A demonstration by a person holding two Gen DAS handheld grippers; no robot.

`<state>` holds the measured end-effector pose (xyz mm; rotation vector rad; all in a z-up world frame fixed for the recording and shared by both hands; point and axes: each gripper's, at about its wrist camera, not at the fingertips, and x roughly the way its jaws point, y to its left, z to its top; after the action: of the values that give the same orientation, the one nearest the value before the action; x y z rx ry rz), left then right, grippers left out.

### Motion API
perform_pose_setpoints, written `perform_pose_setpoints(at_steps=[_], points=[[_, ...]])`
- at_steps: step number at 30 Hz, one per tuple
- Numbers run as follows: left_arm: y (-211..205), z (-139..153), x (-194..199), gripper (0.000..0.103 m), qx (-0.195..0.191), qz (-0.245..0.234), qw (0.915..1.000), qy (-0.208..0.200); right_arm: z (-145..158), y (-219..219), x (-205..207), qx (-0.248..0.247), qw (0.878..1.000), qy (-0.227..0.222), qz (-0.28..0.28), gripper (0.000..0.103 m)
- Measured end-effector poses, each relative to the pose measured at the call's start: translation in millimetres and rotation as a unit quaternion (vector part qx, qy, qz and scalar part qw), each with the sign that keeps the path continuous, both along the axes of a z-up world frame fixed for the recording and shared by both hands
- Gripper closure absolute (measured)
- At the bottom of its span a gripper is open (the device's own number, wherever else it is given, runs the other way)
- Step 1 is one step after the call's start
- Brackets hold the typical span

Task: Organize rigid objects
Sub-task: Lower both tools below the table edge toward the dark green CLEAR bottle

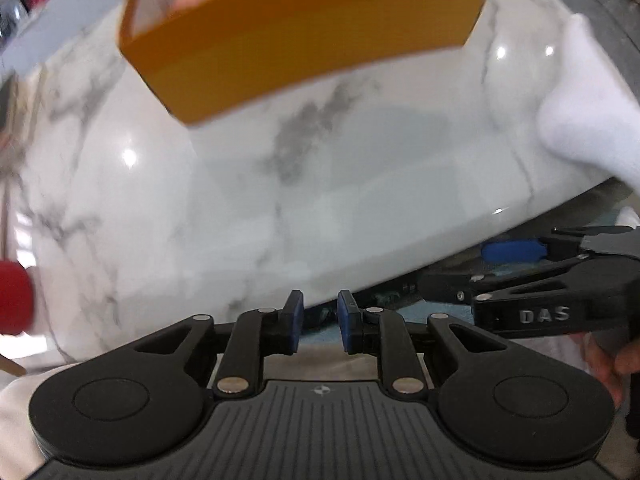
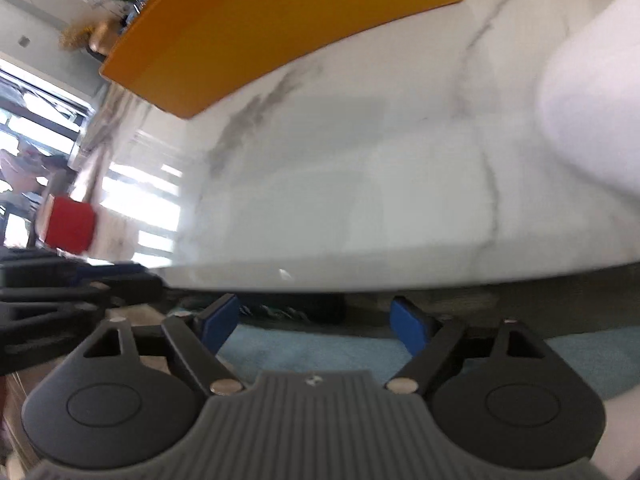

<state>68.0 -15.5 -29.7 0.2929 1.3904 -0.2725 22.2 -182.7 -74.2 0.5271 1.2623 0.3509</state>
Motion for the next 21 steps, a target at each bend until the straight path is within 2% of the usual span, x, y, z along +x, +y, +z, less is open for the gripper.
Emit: perform_pose_setpoints(at_steps=[2,3,5,7,8,9,11,12,14,16,19,21], points=[[6.3,-18.0,5.5,0.081,-0.021,0.023,0.9982,0.052,-3.9,4.9,5.0,0.007,1.0,0.001,0.008,0.017],[9.1,-26.0,6.7,0.083,-0.016,0.033,0.9975,0.061,-6.4,8.3,4.4,0.002,1.0,-0.002,0.012,0.017],[13.0,-30.9,9.0,0.086,-0.004,0.059,0.9972,0.046,-12.5,12.5,3.7,-0.003,1.0,0.001,0.018,0.018],[14.7,-32.2,10.4,0.084,0.023,0.076,0.9962,0.035,-16.4,11.0,4.5,0.02,1.0,0.009,0.003,0.018],[16.2,-35.3,12.0,0.077,0.038,0.079,0.9952,0.043,-17.0,10.1,5.4,0.024,1.0,0.012,-0.004,0.018],[19.4,-36.9,13.8,0.071,0.03,0.083,0.9947,0.054,-16.0,9.7,6.1,0.025,1.0,0.011,-0.008,0.018],[27.9,-39.8,19.5,0.05,-0.004,0.092,0.9921,0.085,-11.3,11.4,5.8,0.019,1.0,0.004,-0.008,0.018],[30.6,-42.3,22.4,0.048,-0.012,0.093,0.9912,0.093,-10.1,13.4,6.0,0.017,1.0,0.003,-0.004,0.018],[32.0,-48.2,26.4,0.039,0.009,0.09,0.9921,0.088,-8.2,17.2,6.7,0.014,1.0,0.006,-0.001,0.018],[38.2,-58.5,29.7,0.037,0.002,0.102,0.9881,0.115,-7.6,21.4,8.3,0.009,1.0,0.008,0.008,0.017],[49.7,-67.2,32.4,0.037,-0.035,0.119,0.9832,0.134,-7.4,22.1,11.9,-0.005,1.0,0.007,0.005,0.016],[55.3,-75.0,33.9,0.037,-0.042,0.131,0.9803,0.141,-9.3,21.2,13.0,-0.001,1.0,0.012,0.0,0.016]])
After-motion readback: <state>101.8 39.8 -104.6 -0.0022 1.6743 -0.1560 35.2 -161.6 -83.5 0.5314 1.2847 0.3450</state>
